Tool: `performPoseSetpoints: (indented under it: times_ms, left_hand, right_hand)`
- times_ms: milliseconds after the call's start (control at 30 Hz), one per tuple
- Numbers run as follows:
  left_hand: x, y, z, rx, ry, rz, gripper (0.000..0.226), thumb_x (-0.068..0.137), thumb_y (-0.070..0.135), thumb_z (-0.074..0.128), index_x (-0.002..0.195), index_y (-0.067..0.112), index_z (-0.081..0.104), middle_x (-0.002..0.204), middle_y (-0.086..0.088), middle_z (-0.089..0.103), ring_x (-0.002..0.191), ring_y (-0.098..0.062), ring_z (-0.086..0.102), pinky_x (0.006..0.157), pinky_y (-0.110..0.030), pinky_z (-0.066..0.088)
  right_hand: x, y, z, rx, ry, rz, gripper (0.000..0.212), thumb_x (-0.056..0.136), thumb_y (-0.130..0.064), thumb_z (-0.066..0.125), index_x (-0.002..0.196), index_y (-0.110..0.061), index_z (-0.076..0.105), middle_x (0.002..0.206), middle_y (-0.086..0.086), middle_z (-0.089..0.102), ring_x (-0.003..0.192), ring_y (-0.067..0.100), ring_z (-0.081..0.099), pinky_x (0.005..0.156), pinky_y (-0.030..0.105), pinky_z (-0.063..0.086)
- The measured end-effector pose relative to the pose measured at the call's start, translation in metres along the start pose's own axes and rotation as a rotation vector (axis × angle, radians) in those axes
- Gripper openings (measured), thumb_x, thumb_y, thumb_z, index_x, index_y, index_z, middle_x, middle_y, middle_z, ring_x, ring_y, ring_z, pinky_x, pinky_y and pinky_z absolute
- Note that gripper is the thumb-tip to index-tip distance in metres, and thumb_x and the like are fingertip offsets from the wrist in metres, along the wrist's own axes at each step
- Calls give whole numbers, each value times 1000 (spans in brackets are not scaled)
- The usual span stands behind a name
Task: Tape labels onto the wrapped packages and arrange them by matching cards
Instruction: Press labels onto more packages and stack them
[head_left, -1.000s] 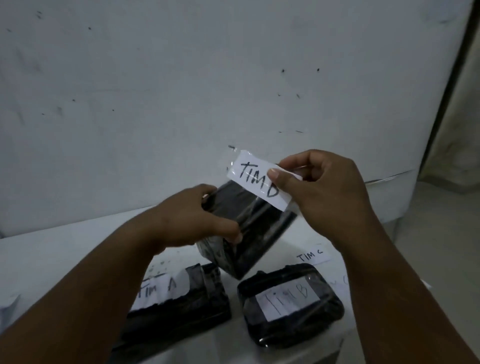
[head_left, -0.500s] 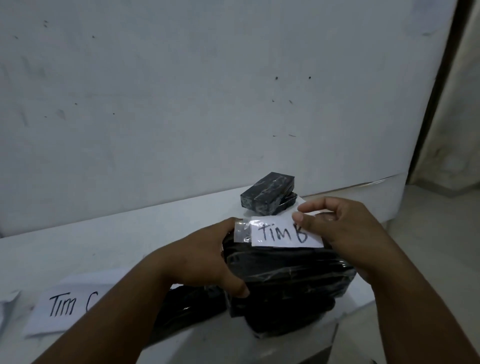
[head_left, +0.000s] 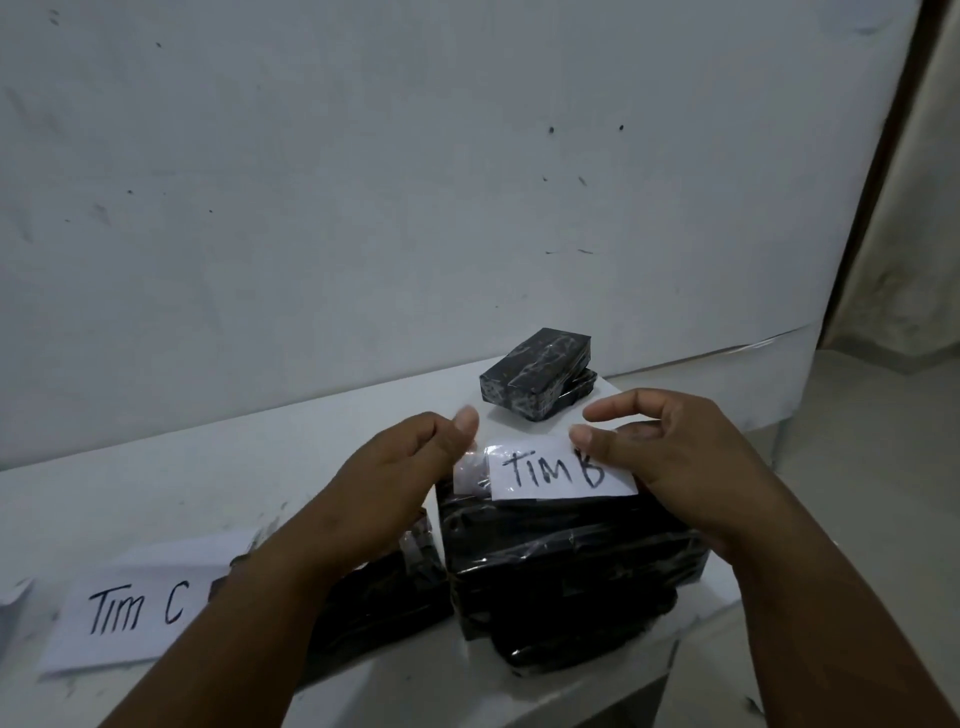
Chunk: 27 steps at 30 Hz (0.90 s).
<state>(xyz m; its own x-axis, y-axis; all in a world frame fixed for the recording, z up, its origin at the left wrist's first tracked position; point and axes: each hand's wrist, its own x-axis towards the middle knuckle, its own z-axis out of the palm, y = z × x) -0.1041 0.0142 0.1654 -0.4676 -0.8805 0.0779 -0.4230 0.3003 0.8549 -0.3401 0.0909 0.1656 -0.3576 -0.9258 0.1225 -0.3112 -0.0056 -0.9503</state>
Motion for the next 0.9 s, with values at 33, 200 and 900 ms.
performPoseSetpoints:
  times_ms: [33,200,900]
  left_hand:
    - [0,1,3,-8,41,-1,62,77,82,46,96,29,73,101,6,73,88,-3,64,80,-28,50]
    - [3,-7,14,-18,144,41,26,93,47,65,77,28,74,98,21,76,98,5,69,99,-35,50]
    - [10,-2,41,320,260,23,31,94,46,63,69,27,58,90,12,63,85,-3,57,71,-29,42]
  right_hand:
    - [0,0,-1,1,0,-5,25,78,-30,87,99,-21,76,75,4,80,71,21,77,85,46,61]
    - [2,3,-3,-16,22,3,29,74,-38,89,96,-25,77,77,6,80,75,28,78,86,50,61]
    - [11,22,-9,-346,322,39,36,75,-43,88,102,-32,68,81,-9,69,75,3,64,57,18,41]
